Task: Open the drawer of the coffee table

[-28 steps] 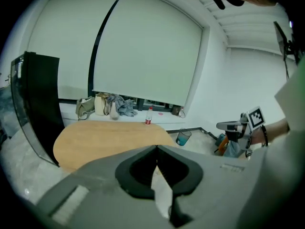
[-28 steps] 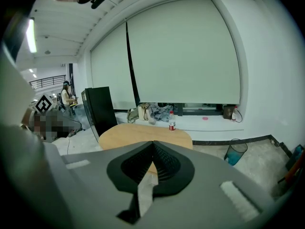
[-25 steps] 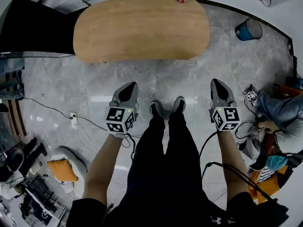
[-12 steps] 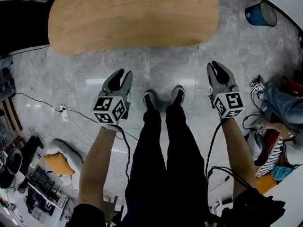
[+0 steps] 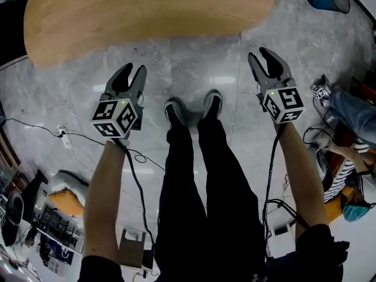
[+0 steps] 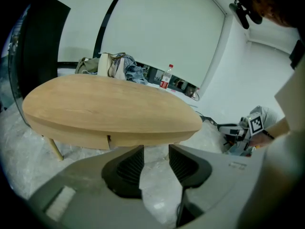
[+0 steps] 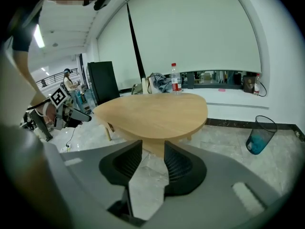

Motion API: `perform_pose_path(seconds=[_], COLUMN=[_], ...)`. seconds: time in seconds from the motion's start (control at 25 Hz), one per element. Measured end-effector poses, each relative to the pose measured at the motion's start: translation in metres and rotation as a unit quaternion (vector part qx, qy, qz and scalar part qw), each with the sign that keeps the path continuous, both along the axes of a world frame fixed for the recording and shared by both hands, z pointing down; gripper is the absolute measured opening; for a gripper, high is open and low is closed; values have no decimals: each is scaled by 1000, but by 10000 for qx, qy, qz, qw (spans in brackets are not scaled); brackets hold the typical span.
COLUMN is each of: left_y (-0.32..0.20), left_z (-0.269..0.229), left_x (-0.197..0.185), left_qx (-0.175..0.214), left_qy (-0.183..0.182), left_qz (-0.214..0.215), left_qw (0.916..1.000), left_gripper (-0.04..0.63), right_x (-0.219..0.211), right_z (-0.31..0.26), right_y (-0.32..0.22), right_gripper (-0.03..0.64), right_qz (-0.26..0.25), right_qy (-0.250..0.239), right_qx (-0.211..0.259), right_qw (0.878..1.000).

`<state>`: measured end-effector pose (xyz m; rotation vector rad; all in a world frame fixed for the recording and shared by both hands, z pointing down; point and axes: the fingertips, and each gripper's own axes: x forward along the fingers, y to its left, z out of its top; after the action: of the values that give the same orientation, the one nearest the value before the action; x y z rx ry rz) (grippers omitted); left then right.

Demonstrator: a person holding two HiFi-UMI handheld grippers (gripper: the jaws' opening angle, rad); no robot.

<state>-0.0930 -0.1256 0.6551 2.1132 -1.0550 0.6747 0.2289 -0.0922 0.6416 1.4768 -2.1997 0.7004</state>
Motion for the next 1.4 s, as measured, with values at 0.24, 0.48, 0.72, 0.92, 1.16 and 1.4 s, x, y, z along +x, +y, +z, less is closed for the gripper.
perform_pose_path(seconds=[0.24,0.48,0.72,0.92,1.16,1.4], left_y=[-1,-6,-36,-62,-71,-94], left_z=[43,83,131,154,166,148], left_x=[1,15,19,0,1,-10], left_qx=[-161,-444,-804,-614,-409,-32], left_qy=[-32,4,895,1751,2629,3778], left_qz=[-137,-66,-624,-1277,-1254,-1376], left_qw=[9998,9990,9908,9743,9558,9156], left_gripper=[170,170,170,170,215,320], right_x=[2,1,3,-4,2,-10], right_z=[35,69,101,122,119,107], right_y=[-3,-16,-39,-61,-76,-71], right_gripper=[165,194,194,216,215,277], right_qz=[27,-9,32,-113,32,-318], right_qy=[-121,-165,-248,-196,-296,-672], right_qx=[-117,-259,-182,28,452,656], right_qw=[9999,9995,9995,9997,9985,9951])
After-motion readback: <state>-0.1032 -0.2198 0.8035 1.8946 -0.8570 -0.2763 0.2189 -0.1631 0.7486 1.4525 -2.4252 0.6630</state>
